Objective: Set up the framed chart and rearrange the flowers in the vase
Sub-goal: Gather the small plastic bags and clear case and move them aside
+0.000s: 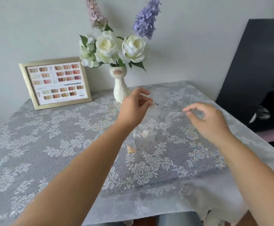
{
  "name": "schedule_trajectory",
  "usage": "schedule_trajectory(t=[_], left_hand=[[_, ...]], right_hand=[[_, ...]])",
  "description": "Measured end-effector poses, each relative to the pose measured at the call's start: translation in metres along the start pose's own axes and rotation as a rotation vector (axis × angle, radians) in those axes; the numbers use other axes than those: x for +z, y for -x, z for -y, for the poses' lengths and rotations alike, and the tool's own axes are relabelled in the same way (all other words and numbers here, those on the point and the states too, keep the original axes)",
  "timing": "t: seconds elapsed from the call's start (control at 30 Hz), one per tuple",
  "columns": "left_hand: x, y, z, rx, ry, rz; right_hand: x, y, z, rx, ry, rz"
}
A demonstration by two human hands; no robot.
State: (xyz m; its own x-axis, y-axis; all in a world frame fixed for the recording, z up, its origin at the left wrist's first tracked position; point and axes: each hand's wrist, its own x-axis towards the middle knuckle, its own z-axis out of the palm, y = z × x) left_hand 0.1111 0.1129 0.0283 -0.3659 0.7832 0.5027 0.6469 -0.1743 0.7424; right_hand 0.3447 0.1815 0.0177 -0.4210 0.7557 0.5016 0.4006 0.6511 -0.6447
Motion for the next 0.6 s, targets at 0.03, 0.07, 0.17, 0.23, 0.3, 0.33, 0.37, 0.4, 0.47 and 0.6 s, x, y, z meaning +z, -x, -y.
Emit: schedule_trajectory(t=[0.03, 0.07, 0.17, 0.23, 0.3, 0.33, 0.37, 0.4, 0.47, 0.6], left_hand=[[0.009, -0.013, -0.003, 0.037, -0.014, 0.016], [0.018, -0.025, -0.004, 0.073, -0.035, 0.037], [0.047, -0.055, -0.003, 0.144, -0.12, 0.128], [0.064, -0.068, 0.006, 0.156, -0.145, 0.182], [0.078, -0.076, 0.017, 0.139, -0.151, 0.195], [0.084, -0.079, 0.023, 0.123, -0.147, 0.199], [0.09, -0.082, 0.028, 0.106, -0.142, 0.207], [0.096, -0.084, 0.033, 0.094, -0.138, 0.222], [0.106, -0.088, 0.04, 0.086, -0.142, 0.275], [0.116, -0.093, 0.045, 0.114, -0.222, 0.387]], right_hand=[[-0.003, -0.007, -0.005, -0.016, 0.012, -0.021], [-0.005, -0.014, -0.011, -0.034, 0.026, -0.041], [-0.011, -0.037, -0.03, -0.05, 0.059, -0.076], [-0.013, -0.052, -0.045, -0.014, 0.041, -0.091], [-0.013, -0.067, -0.06, 0.022, -0.001, -0.107], [-0.012, -0.073, -0.067, 0.035, -0.015, -0.104], [-0.01, -0.078, -0.074, 0.042, -0.021, -0.091], [-0.008, -0.083, -0.081, 0.046, -0.02, -0.07], [-0.002, -0.089, -0.094, 0.039, 0.0, -0.024], [0.01, -0.099, -0.107, 0.053, 0.058, 0.055]])
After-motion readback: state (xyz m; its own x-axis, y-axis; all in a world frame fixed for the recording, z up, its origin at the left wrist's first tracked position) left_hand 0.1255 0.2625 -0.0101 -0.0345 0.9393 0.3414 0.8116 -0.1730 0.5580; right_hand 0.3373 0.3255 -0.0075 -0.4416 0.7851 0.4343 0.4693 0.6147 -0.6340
